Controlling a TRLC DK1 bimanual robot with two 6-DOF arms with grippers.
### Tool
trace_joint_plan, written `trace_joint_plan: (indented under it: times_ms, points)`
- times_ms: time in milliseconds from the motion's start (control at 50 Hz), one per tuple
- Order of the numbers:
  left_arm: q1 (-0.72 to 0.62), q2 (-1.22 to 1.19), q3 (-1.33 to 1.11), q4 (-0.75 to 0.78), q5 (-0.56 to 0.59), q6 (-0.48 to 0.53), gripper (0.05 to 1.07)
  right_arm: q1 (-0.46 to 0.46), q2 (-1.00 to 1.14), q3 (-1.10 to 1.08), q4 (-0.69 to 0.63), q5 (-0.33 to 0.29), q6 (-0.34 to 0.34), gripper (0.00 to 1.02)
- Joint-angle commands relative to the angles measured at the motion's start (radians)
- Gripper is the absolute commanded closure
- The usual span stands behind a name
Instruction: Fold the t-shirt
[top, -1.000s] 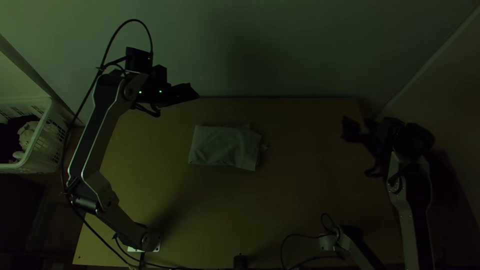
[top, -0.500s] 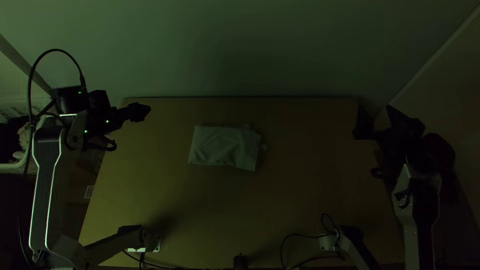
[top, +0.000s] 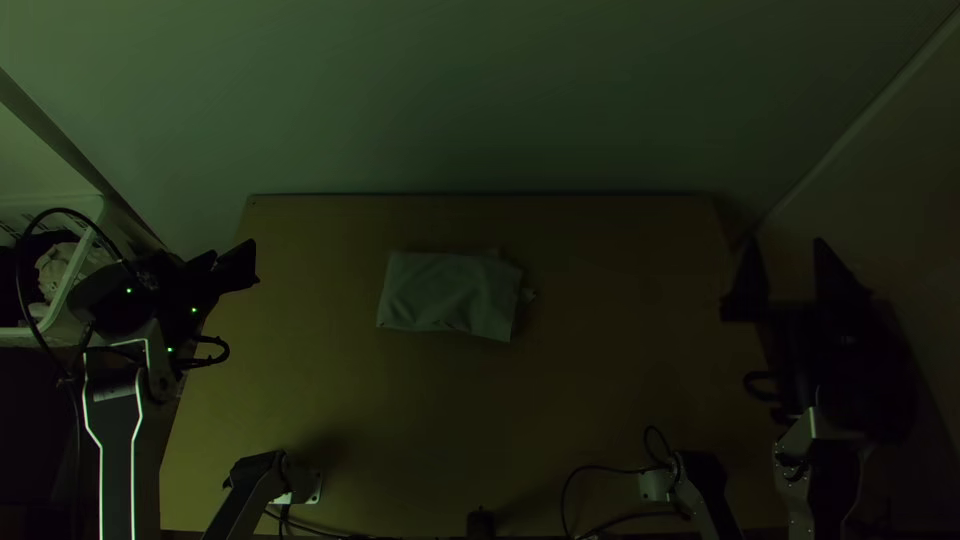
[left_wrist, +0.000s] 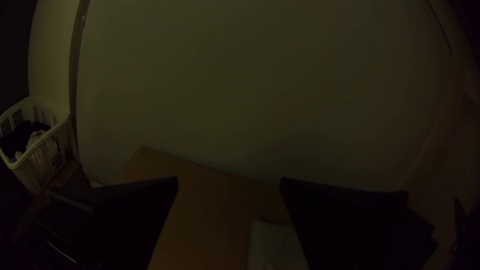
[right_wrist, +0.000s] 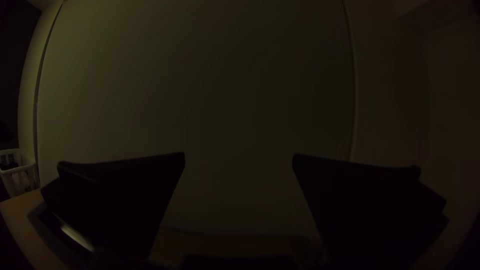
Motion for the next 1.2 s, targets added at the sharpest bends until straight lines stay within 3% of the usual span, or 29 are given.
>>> trace_joint_plan:
  times_ms: [0,260,580,1180]
  points:
    - [0.006,-0.108,-0.125,0.102,-0.025,0.002,0.09,-0.008,-0.063,-0.073,0.037,0.018,-0.040,0.04]
    - [0.006,-0.342,-0.387,0.286,-0.100,0.028,0.09,-0.011,-0.255,-0.286,0.159,0.053,-0.098,0.04]
    - [0.009,-0.522,-0.637,0.438,-0.194,0.113,0.09,0.002,-0.420,-0.531,0.169,0.054,-0.115,0.04]
    - [0.038,-0.775,-0.949,0.482,-0.198,0.275,0.09,0.071,-0.531,-0.834,0.122,0.074,-0.080,0.04]
